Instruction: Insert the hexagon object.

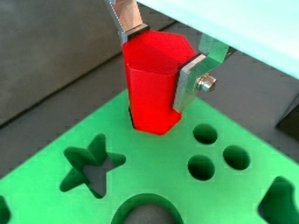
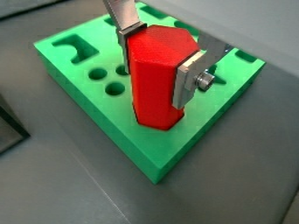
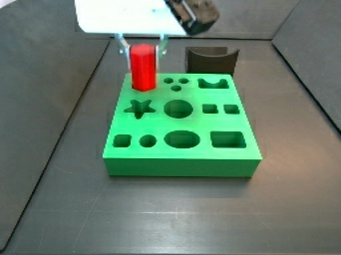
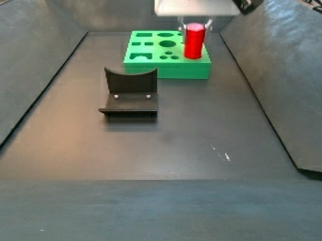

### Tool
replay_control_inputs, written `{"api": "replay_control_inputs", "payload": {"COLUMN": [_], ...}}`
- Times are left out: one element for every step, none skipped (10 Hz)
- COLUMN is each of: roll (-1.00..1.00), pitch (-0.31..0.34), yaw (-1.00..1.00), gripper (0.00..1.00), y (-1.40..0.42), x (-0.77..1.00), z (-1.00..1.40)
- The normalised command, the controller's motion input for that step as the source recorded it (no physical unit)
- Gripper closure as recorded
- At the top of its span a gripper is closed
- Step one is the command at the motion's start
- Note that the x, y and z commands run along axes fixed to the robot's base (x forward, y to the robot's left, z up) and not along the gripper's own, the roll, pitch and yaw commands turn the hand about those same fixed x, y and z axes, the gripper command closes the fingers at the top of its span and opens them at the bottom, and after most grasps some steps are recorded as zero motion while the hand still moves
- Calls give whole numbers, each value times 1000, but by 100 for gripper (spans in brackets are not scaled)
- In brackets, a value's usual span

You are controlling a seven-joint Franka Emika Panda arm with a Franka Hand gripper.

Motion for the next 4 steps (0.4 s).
{"api": "replay_control_inputs", "payload": {"roll": [-90,0,-97,30], "pitch": [-109,-16,0,0], "yaw": [-3,-34,0,0], "gripper": [100,100,100,100], "y": [0,0,0,0], "x": [-11,-14,0,17], "z": [-849,-660,-180,0]}}
